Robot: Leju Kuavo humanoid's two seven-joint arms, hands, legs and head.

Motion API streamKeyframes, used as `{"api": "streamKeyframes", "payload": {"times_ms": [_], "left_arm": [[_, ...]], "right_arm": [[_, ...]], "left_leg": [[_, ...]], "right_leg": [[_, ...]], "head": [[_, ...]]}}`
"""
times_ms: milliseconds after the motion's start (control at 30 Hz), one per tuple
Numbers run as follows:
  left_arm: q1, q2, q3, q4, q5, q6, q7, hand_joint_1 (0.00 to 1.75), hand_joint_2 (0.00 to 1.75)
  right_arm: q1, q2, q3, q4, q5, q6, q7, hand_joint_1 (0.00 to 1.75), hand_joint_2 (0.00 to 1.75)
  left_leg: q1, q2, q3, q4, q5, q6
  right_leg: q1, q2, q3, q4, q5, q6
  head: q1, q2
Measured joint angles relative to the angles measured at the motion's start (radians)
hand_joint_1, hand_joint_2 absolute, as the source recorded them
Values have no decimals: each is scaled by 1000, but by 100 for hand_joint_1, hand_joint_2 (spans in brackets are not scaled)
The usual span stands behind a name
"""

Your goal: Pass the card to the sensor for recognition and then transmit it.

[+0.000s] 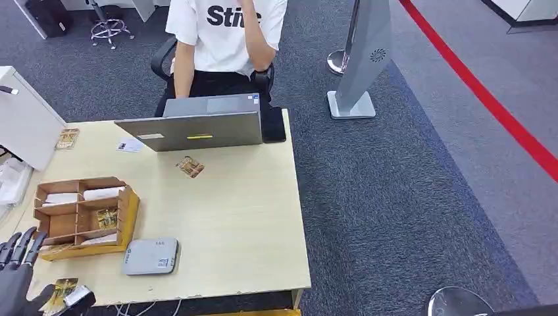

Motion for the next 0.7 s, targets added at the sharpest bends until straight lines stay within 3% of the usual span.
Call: {"api": "streamKeyframes", "payload": {"times_ms": [400, 700], "left_arm": [[-93, -37, 15, 146, -7, 12, 14, 0, 175], [-140, -44, 26, 182, -10, 26, 15, 0, 175]], "right_arm": [[-2, -7, 0, 0, 0, 6, 2, 0, 175], [-4, -9, 0, 0, 0, 7, 2, 0, 175]], "left_leg": [[0, 0, 0, 0, 0, 0], [0, 0, 0, 0, 0, 0]], "right_leg": [[0, 0, 0, 0, 0, 0], [0, 0, 0, 0, 0, 0]], "head": [[0, 0], [0, 0]]}}
